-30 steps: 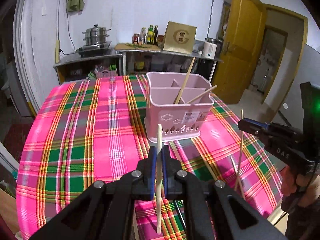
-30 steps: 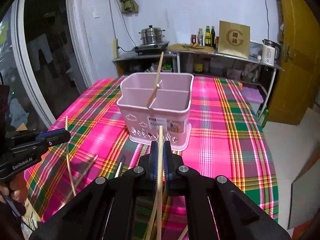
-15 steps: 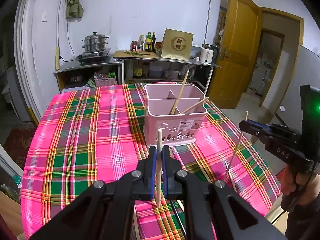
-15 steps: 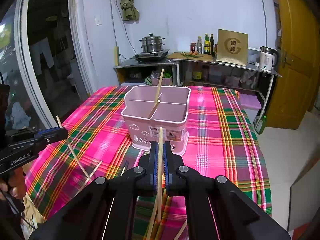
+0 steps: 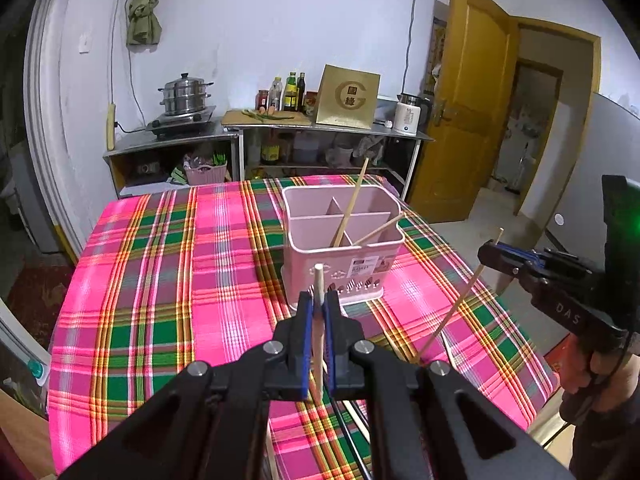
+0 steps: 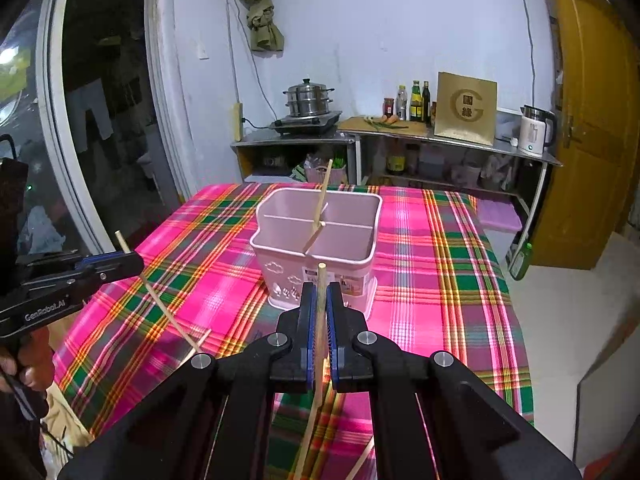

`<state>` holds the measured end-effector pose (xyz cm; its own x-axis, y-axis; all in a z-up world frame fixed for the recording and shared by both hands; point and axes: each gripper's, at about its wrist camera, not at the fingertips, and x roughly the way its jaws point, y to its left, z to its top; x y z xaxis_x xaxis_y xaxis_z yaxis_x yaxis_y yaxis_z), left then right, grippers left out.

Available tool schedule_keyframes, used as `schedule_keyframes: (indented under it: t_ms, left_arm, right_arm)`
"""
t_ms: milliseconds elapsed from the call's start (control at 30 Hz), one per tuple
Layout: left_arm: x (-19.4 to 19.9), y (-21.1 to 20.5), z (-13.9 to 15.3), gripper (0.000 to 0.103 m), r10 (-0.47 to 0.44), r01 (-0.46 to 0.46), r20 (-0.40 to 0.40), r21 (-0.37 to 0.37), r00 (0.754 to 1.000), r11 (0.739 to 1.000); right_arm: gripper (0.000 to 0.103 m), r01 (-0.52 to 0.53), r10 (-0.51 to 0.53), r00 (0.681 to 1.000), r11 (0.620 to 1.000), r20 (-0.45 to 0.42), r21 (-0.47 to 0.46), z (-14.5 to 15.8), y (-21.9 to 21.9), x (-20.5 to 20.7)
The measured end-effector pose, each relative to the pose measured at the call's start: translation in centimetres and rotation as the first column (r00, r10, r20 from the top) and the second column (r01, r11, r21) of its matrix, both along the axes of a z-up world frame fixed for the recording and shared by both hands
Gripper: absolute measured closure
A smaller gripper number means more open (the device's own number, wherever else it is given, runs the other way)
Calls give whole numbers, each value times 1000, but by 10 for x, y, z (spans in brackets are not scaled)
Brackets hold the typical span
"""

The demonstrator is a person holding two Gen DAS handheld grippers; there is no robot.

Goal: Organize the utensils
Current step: 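Carry the left tool's chopstick over the basket while the right tool carries its chopstick there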

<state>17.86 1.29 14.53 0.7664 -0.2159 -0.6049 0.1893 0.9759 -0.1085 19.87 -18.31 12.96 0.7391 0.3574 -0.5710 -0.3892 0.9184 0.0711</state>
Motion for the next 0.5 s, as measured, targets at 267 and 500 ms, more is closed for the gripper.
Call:
schedule_keyframes:
  t_ms: [267,500]
  left_arm:
    - [15,-2,19,97,-15,15,6,-10,1000,1000]
    - [34,-1,50,97,-26,27,32,-24,999,999]
  right_arm:
    - [98,-29,29,999,1000,35,-4,21,12,1]
    - [98,-62,61,996,998,65,14,42,26,12]
